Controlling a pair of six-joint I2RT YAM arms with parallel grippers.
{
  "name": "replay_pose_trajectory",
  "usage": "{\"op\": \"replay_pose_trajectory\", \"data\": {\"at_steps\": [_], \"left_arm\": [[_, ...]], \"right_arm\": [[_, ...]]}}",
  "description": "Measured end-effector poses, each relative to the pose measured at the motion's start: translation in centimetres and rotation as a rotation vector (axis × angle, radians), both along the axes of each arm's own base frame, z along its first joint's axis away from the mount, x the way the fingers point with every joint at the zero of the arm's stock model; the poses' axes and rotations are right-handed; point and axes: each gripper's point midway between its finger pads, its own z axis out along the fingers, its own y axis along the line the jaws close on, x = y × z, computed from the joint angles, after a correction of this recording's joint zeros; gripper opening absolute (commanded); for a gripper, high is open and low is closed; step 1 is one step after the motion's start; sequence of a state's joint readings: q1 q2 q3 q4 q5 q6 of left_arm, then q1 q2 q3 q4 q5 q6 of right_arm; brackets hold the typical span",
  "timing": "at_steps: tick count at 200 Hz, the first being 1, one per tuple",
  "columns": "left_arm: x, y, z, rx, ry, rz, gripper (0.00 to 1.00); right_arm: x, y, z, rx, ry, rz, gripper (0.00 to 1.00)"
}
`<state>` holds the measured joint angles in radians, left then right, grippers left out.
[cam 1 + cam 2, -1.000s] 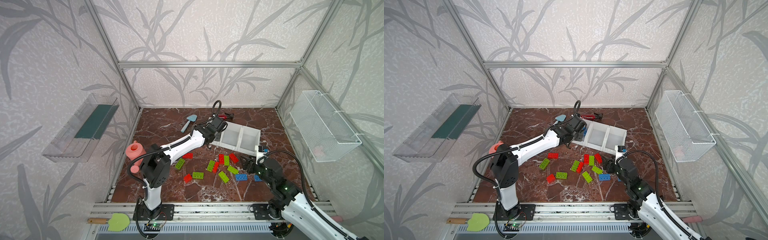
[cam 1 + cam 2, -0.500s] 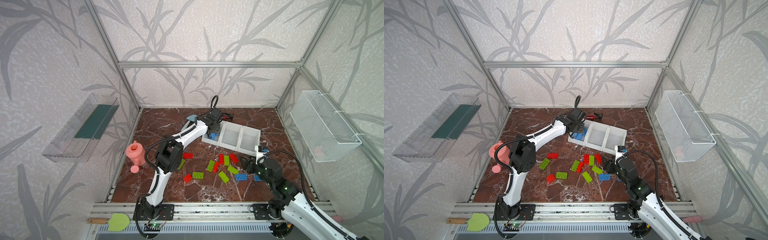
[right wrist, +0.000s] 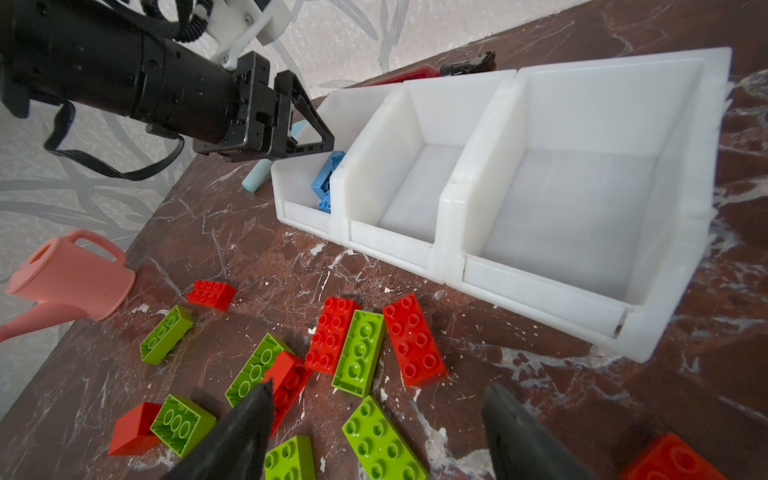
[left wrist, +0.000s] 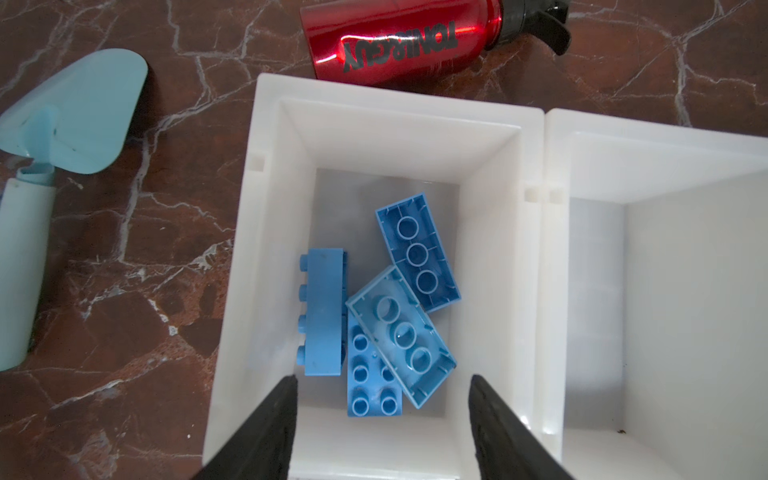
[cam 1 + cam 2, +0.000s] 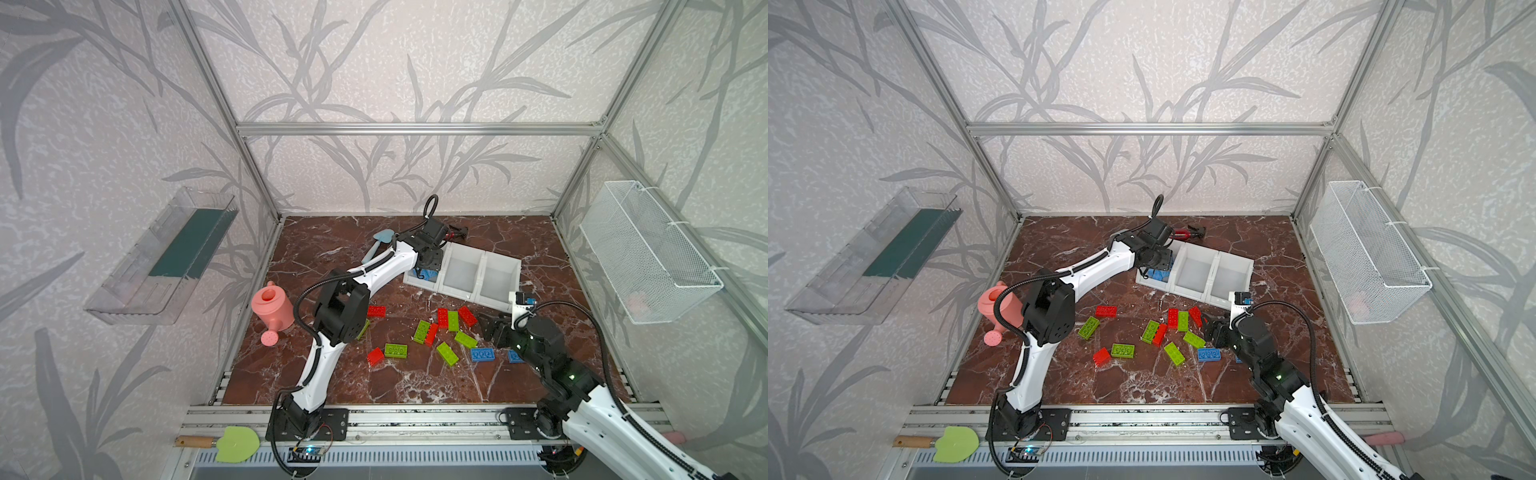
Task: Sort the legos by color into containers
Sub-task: 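Withdraw the left gripper while the right gripper moves over the blue bricks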
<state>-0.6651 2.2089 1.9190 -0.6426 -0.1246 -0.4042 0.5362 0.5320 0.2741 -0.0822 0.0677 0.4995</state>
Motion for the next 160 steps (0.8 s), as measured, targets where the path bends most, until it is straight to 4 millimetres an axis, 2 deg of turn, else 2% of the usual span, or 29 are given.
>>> {"op": "replay_pose_trajectory", "data": {"at_steps": [33, 61, 82, 99, 127, 160], "left_arm": [[-1.2, 0.8, 1.3, -0.016, -0.005, 0.009, 0.70], [-3.2, 1.8, 5.3, -0.070, -0.064, 0.013, 0.77], [-5.7, 2.4, 8.7, -0.127, -0.133, 0.008, 0.85], [-8.9, 3.5, 10.8, -0.185, -0.181, 0.010, 0.89], [-13.0, 4.9, 12.4, -0.252, -0.221, -0.003, 0.91], [-16.7, 8.4, 14.0, -0.313, -0.268, 0.015, 0.92]], "right_arm": [[-0.4, -0.3, 0.4, -0.010, 0.014, -0.006, 0.85], [-0.7, -0.4, 1.5, -0.020, 0.023, 0.004, 0.86], [-1.1, -0.5, 1.8, -0.042, 0.055, 0.009, 0.88], [-1.5, -1.3, 1.2, -0.074, 0.115, -0.021, 0.89], [-2.5, -3.0, 0.1, -0.116, 0.206, -0.093, 0.90], [-4.0, -5.0, -1.4, -0.116, 0.313, -0.201, 0.91]]}}
